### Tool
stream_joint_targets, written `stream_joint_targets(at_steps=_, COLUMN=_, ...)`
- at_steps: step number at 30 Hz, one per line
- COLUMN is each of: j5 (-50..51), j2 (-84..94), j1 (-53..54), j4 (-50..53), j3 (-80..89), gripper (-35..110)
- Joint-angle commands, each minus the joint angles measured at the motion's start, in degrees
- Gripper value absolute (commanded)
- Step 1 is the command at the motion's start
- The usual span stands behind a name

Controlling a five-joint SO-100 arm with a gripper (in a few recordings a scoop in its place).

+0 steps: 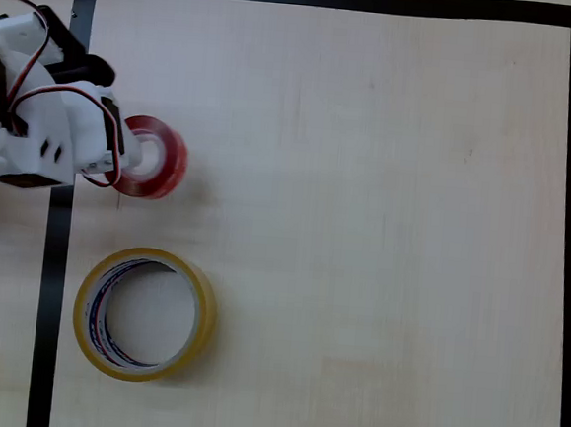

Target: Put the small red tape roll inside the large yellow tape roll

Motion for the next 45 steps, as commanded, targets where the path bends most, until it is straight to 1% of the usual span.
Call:
stream_joint_targets(at_steps=1, j5=-4.7, j2=4.6, j1=6.1, j4=3.5, j3=-10.4, gripper=0)
stream_joint_targets(at_steps=7, j5=-11.4, j2=3.5, j1=18.5, j4=4.1, j3=-11.6, gripper=0)
stream_joint_targets(at_steps=11, j5=-14.4, j2=3.4, j1=23.5, j4=2.7, j3=-9.5, gripper=0)
stream_joint_targets(at_steps=16, j5=-16.6, j2=3.2, j1=27.2, j4=0.1, j3=-6.5, gripper=0)
stream_joint_targets(at_steps=25, j5=-16.6, j2=-1.0, j1=28.4, j4=-2.1, j3=-3.5, gripper=0)
stream_joint_targets(at_steps=26, j5=-16.6, j2=-1.5, j1=28.7, j4=-2.5, j3=-3.3, gripper=2)
stream_joint_targets(at_steps=29, j5=-16.6, j2=-1.7, j1=29.4, j4=-4.5, j3=-1.8, gripper=15)
stream_joint_targets(at_steps=30, j5=-16.6, j2=-1.6, j1=29.5, j4=-4.9, j3=-1.6, gripper=17)
stream_joint_targets(at_steps=40, j5=-16.6, j2=0.2, j1=29.2, j4=-5.2, j3=-0.6, gripper=23)
stream_joint_targets(at_steps=45, j5=-16.6, j2=7.8, j1=27.9, j4=-2.9, j3=0.4, gripper=23)
